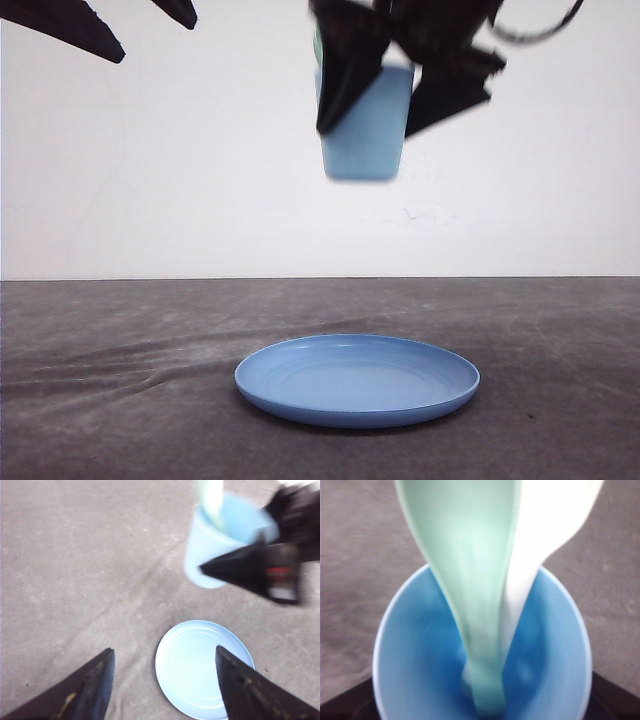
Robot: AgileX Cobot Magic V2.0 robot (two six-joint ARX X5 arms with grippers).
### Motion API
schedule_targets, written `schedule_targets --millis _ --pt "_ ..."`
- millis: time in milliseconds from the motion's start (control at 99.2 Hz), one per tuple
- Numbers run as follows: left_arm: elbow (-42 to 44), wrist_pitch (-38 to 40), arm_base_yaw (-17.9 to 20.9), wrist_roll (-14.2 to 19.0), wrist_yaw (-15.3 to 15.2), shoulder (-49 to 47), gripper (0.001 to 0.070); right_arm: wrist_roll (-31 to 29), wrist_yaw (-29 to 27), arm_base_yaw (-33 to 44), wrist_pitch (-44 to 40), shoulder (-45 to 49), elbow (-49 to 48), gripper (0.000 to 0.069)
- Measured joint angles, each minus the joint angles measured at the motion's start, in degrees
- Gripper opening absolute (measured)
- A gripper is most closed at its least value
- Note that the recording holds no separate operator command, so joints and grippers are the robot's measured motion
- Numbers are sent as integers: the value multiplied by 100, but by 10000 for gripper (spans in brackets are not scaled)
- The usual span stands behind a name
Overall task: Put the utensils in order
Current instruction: 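Lift the cup with the right gripper and move it over the plate, then set the cup down on the plate center and release it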
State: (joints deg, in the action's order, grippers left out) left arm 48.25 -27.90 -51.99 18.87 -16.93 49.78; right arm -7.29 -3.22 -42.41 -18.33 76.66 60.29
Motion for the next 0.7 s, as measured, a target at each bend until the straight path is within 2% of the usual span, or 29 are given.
schedule_targets --millis 323,514,696 --pt "0 -4 0 0 0 0 386 109 -155 -551 -612 -197 -76 458" --pt "0 -2 0 0 0 0 386 11 -291 -881 -55 -197 -715 458" --pt "0 -2 0 0 0 0 386 -197 -560 -1108 841 -120 -1517 458"
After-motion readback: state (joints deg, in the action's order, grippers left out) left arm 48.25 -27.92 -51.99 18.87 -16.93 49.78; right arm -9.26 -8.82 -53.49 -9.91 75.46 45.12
